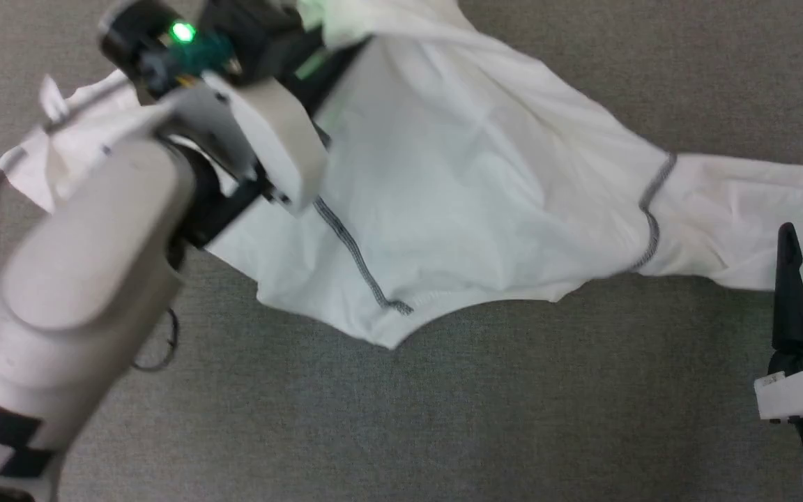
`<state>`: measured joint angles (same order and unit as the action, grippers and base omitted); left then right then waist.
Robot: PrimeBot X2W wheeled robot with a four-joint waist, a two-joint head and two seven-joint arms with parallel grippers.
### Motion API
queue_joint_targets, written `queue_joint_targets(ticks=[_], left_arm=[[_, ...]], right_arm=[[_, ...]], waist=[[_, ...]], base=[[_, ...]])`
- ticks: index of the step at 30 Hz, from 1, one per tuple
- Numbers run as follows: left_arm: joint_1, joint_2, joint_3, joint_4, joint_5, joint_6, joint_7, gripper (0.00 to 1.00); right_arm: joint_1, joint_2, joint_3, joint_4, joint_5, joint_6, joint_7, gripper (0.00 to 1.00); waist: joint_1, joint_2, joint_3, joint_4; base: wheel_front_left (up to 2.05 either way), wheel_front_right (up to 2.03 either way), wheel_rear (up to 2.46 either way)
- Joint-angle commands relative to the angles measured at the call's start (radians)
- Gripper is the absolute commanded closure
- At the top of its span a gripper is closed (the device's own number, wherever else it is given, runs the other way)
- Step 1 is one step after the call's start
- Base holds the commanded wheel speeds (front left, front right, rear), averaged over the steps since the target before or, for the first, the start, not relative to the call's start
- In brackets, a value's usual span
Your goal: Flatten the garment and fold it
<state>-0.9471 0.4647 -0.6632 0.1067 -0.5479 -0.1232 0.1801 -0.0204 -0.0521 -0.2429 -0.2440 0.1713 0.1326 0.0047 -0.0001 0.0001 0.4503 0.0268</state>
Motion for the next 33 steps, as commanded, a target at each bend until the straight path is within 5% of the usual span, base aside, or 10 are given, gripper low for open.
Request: queue_joint_targets(ticks=[1,5,12,13,14,23,30,33], left_arm=[[-0.034,0.018,0.006,0.011,-0.016,-0.005,0.018,1.0],[-0.099,0.039,0.026,0.104,-0.101,-0.007,0.051,1.0],[-0.145,0.072,0.0,0.309,-0.073,-0.007,-0.048,1.0],[-0.145,0.065,0.0,0.336,-0.075,-0.007,-0.063,0.75],[-0.146,0.059,-0.007,0.359,-0.073,-0.007,-0.072,0.0],[-0.159,0.038,-0.078,0.351,-0.187,-0.007,-0.12,0.0],[-0.047,0.126,-0.046,0.198,-0.286,-0.003,-0.202,0.0],[0.051,0.166,-0.018,0.11,-0.285,0.043,-0.281,0.0]], right_arm=[[-0.018,0.002,0.006,0.002,0.009,-0.002,-0.007,0.0],[-0.033,0.002,0.022,0.016,0.021,-0.002,-0.021,0.0],[-0.059,0.002,0.043,0.056,0.037,-0.002,-0.062,0.0],[-0.061,0.002,0.043,0.061,0.037,-0.002,-0.066,0.0],[-0.063,0.002,0.043,0.065,0.036,-0.002,-0.068,0.0],[-0.066,0.002,0.036,0.088,0.015,-0.002,-0.058,0.0],[-0.033,0.002,0.042,0.107,0.02,-0.002,-0.039,0.0],[-0.012,0.002,0.043,0.114,0.027,-0.002,-0.035,0.0]], waist=[[0.0001,-0.0001,0.035,-0.026],[0.0001,-0.0001,0.086,-0.06],[0.0001,-0.0001,0.146,-0.11],[0.0001,-0.0001,0.149,-0.111],[0.0001,-0.0001,0.15,-0.111],[0.0001,-0.0001,0.077,-0.065],[0.0001,-0.0001,-0.044,-0.032],[0.0001,-0.0001,-0.089,-0.019]], base=[[0.0,0.0,0.0],[0.0,0.0,0.0],[0.0,0.0,0.0],[0.0,0.0,0.0],[0.0,0.0,0.0],[0.0,0.0,0.0],[0.0,0.0,0.0],[0.0,0.0,0.0]])
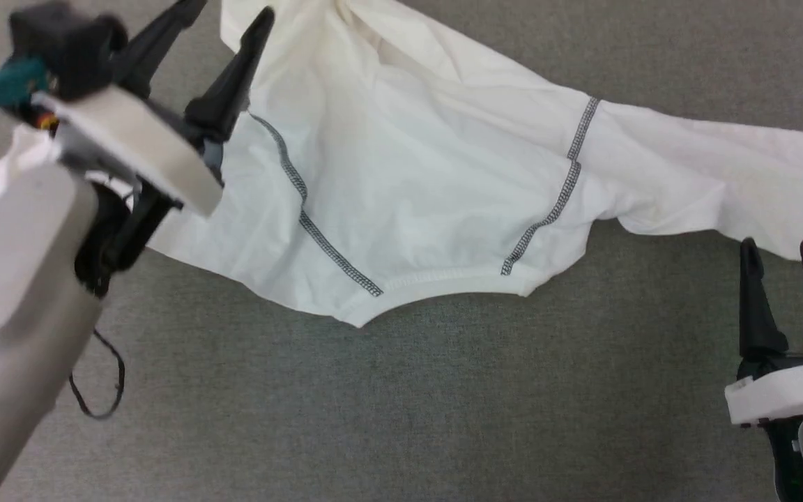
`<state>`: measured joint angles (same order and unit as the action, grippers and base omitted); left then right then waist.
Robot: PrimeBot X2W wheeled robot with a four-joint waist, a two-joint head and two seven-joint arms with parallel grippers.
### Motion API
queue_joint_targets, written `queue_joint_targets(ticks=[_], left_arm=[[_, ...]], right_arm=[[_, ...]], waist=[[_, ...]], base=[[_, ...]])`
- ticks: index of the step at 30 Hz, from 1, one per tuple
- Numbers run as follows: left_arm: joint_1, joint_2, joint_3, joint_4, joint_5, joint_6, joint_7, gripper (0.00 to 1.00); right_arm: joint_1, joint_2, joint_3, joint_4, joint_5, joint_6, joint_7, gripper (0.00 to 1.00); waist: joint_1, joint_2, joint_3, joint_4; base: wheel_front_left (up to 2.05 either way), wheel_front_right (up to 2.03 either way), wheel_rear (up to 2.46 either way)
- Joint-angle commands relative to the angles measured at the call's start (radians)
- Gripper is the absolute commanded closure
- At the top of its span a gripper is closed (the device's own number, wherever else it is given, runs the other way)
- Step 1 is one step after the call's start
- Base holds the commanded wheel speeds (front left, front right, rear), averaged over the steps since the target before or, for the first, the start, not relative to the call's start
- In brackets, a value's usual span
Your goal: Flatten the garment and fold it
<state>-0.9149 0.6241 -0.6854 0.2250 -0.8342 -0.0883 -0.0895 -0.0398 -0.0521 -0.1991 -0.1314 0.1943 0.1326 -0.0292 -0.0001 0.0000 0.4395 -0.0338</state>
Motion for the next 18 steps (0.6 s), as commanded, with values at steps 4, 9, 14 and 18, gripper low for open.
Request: queue_joint_targets(ticks=[4,9,14,18], left_arm=[[0.179,0.047,0.045,-0.141,0.045,0.108,-0.138,0.0],[0.408,0.01,0.193,-0.335,0.122,0.246,-0.171,0.0],[0.688,-0.131,0.401,-0.503,0.262,0.301,-0.172,0.0],[0.829,-0.224,0.491,-0.545,0.317,0.289,-0.172,0.0]], right_arm=[[0.034,0.002,-0.003,0.006,0.012,-0.002,0.003,0.0],[0.058,0.002,-0.006,0.001,0.019,-0.002,0.007,0.0],[0.068,0.002,-0.002,0.006,0.031,-0.002,0.004,0.0],[0.074,0.002,-0.001,0.013,0.039,-0.002,0.002,0.0]], waist=[[0.0001,0.0,-0.123,0.059],[0.0001,0.0,-0.148,0.077],[0.0001,0.0,-0.166,0.082],[0.0001,0.0,-0.178,0.083]], base=[[0.0,0.0,0.0],[0.0,0.0,0.0],[0.0,0.0,0.0],[0.0,0.0,0.0]])
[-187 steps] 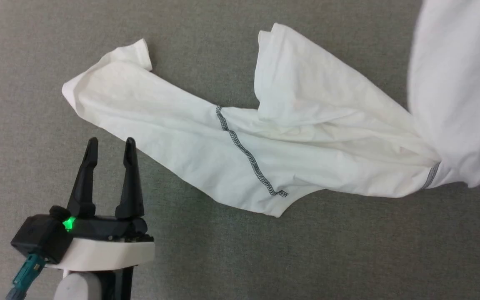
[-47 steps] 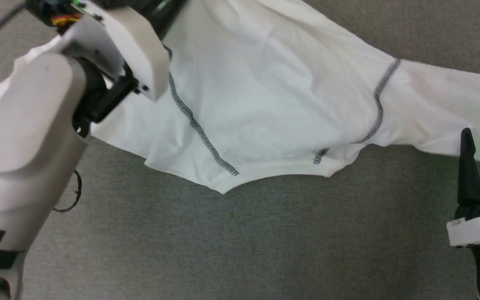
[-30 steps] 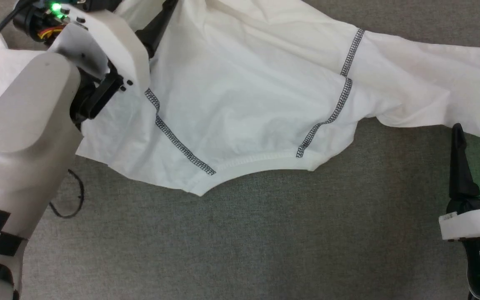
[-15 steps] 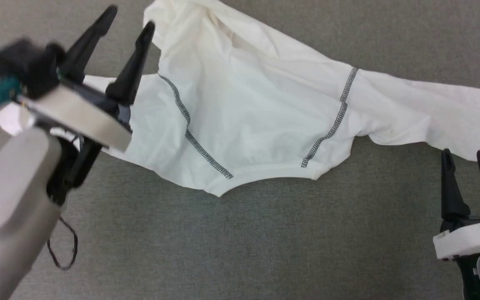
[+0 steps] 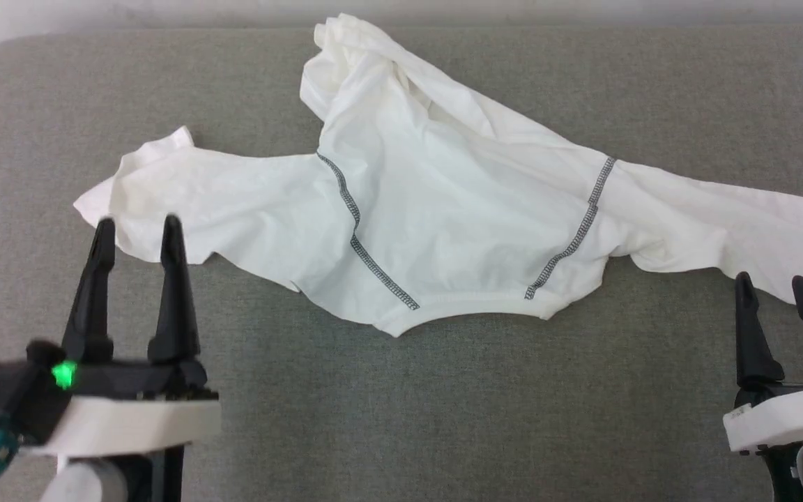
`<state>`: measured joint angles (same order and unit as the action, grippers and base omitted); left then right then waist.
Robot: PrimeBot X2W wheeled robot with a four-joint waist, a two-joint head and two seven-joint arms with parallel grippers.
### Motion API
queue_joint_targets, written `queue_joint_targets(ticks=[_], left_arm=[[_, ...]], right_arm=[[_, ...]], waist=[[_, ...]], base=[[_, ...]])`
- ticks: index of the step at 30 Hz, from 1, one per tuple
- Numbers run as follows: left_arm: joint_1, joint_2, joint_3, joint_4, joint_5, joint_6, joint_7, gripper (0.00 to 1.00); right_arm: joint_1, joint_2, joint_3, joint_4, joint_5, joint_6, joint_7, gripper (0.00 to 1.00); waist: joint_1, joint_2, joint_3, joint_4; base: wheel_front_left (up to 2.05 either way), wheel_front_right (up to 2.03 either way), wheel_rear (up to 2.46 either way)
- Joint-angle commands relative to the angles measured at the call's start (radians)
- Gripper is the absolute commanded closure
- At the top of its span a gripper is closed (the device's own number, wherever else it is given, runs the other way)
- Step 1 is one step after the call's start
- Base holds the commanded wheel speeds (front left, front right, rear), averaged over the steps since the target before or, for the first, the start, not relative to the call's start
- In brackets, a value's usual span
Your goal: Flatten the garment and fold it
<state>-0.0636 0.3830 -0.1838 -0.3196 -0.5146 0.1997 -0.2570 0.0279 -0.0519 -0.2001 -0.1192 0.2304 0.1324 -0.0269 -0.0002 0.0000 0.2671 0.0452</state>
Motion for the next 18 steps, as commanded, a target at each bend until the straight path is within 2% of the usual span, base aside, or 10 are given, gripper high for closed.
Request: queue_joint_targets(ticks=[1,7,13,18], left_arm=[[0.013,-0.015,0.016,-0.007,0.011,-0.009,-0.004,0.0],[0.123,-0.152,0.119,-0.009,0.084,-0.101,-0.005,0.0],[0.128,-0.206,0.178,0.009,0.154,-0.191,-0.005,0.0],[0.112,-0.244,0.203,0.027,0.18,-0.25,-0.005,0.0]], right_arm=[[0.007,0.002,-0.001,0.002,0.004,-0.002,0.001,0.0],[-0.015,0.002,-0.033,-0.014,-0.033,-0.002,0.046,0.0],[-0.107,0.002,-0.043,-0.024,-0.091,-0.002,0.184,0.0],[-0.183,0.002,-0.036,0.006,-0.144,-0.002,0.375,0.0]], waist=[[0.0002,0.0,-0.01,0.004],[0.0002,0.0,-0.026,0.008],[0.0002,0.0,-0.006,-0.004],[0.0002,0.0,0.031,-0.009]], base=[[0.0,0.0,0.0],[0.0,0.0,0.0],[0.0,0.0,0.0],[0.0,0.0,0.0]])
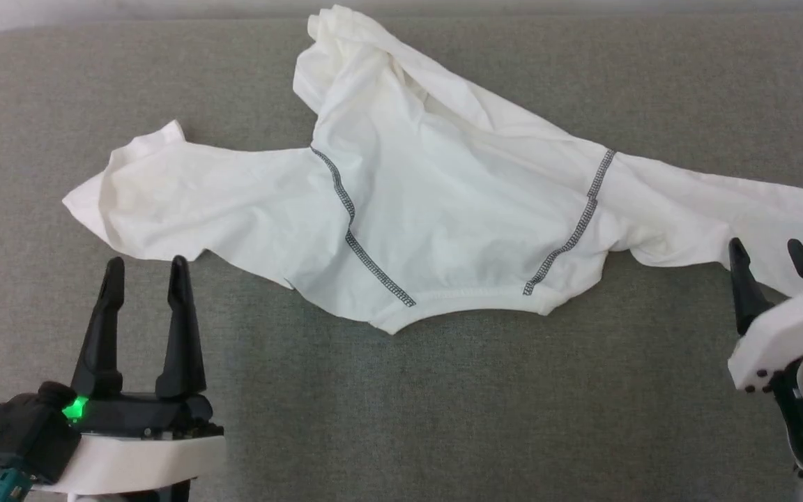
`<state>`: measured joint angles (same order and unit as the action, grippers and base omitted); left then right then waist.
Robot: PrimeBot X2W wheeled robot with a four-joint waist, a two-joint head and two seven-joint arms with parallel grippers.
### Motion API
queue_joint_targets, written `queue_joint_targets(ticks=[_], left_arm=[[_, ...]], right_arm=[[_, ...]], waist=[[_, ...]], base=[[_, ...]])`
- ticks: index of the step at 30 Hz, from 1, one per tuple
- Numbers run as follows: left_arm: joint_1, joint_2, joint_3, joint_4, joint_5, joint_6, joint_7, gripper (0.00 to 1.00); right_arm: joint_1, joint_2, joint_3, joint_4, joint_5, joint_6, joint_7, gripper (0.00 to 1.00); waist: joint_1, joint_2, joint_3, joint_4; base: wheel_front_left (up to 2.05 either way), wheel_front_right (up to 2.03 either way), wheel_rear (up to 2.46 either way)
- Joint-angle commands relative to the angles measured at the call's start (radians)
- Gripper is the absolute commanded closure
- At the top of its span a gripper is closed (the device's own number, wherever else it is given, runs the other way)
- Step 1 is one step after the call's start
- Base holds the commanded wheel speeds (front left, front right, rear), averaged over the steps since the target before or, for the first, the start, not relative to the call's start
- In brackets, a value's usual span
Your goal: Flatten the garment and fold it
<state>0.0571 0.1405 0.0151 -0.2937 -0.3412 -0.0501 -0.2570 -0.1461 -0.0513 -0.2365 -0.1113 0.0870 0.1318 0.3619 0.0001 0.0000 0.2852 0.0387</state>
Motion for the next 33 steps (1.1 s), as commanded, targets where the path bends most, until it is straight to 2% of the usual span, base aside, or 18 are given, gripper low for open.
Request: queue_joint_targets(ticks=[1,6,11,12,13,14,25,33], left_arm=[[-0.013,-0.008,0.006,0.006,0.01,-0.009,-0.005,0.0],[-0.04,-0.031,0.014,0.024,0.024,-0.043,-0.005,0.0],[-0.064,-0.044,0.016,0.042,0.034,-0.062,-0.005,0.0],[-0.068,-0.046,0.017,0.045,0.035,-0.065,-0.005,0.0],[-0.071,-0.047,0.019,0.047,0.037,-0.067,-0.005,0.0],[-0.073,-0.049,0.02,0.05,0.038,-0.069,-0.005,0.0],[-0.062,-0.065,0.027,0.07,0.048,-0.078,-0.005,0.0],[-0.042,-0.066,0.019,0.074,0.054,-0.08,-0.005,0.0]], right_arm=[[-0.024,0.001,0.004,0.005,-0.02,-0.001,0.018,0.0],[-0.088,-0.009,0.019,0.055,-0.109,-0.001,0.101,0.0],[-0.119,-0.03,0.023,0.148,-0.141,-0.001,0.184,0.0],[-0.124,-0.03,0.025,0.163,-0.139,-0.001,0.201,0.52],[-0.129,-0.029,0.024,0.171,-0.137,-0.001,0.209,0.72],[-0.133,-0.027,0.023,0.175,-0.137,-0.001,0.212,0.98],[-0.159,-0.033,0.012,0.139,-0.124,-0.001,0.151,1.0],[-0.104,-0.04,-0.094,0.033,-0.121,-0.001,0.141,1.0]], waist=[[-0.0001,0.0,0.023,-0.001],[-0.0001,0.0,0.071,0.012],[-0.0001,0.0,0.102,0.034],[-0.0001,0.0,0.105,0.037],[-0.0001,0.0,0.106,0.039],[-0.0001,0.0,0.108,0.04],[-0.0001,0.0,0.06,0.012],[-0.0001,0.0,0.031,-0.007]], base=[[0.0,0.0,0.0],[0.0,0.0,0.0],[0.0,0.0,0.0],[0.0,0.0,0.0],[0.0,0.0,0.0],[0.0,0.0,0.0],[0.0,0.0,0.0],[0.0,0.0,0.0]])
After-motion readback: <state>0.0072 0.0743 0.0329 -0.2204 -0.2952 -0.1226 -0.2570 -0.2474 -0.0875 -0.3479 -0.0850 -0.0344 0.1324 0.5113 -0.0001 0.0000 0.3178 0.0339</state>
